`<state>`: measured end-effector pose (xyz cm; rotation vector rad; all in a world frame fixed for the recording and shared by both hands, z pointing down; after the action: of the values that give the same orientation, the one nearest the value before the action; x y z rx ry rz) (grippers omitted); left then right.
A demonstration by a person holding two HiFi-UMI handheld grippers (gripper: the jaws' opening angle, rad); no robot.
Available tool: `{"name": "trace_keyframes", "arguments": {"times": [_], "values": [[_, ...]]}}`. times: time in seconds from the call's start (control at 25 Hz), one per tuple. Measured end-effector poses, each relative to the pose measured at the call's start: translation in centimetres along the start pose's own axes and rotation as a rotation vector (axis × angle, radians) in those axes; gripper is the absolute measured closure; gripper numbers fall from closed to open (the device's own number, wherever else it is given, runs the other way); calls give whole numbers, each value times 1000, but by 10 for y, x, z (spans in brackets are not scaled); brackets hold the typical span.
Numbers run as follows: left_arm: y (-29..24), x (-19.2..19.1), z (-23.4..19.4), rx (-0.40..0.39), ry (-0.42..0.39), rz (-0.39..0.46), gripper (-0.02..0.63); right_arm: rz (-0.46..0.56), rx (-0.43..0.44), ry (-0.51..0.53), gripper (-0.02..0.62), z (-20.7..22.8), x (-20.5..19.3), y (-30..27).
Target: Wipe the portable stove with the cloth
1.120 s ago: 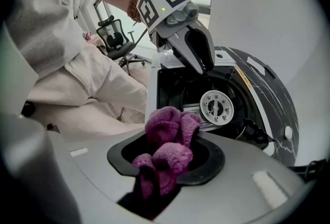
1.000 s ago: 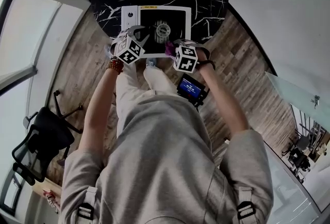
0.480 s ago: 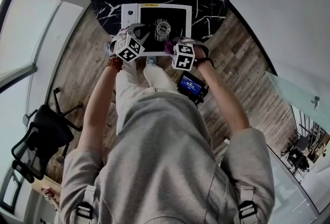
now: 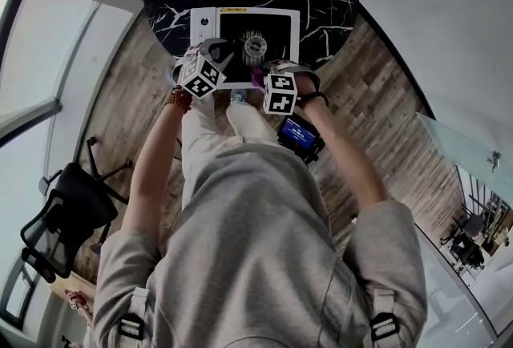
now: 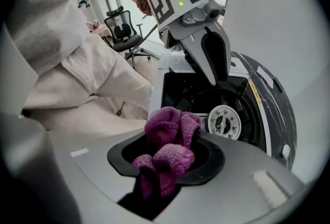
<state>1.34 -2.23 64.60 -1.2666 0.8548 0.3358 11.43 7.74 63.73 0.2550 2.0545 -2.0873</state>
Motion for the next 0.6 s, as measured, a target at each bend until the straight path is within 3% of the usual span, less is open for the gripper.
{"name": "trace_keyframes", "arguments": {"times": [0.6], "values": [[1, 1, 1, 4, -7, 0, 505, -10, 51, -17, 426, 1, 7, 0]]}}
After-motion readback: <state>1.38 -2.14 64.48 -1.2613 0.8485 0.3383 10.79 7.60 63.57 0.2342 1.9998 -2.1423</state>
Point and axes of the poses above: the fingertips, and each gripper's own axes: y backward along the fingers, z to its right, x out of its top, the point moved 5 cm from there along y, backward along the fingers, and after that the axes turned 3 degrees about y, right-handed, at the moved point
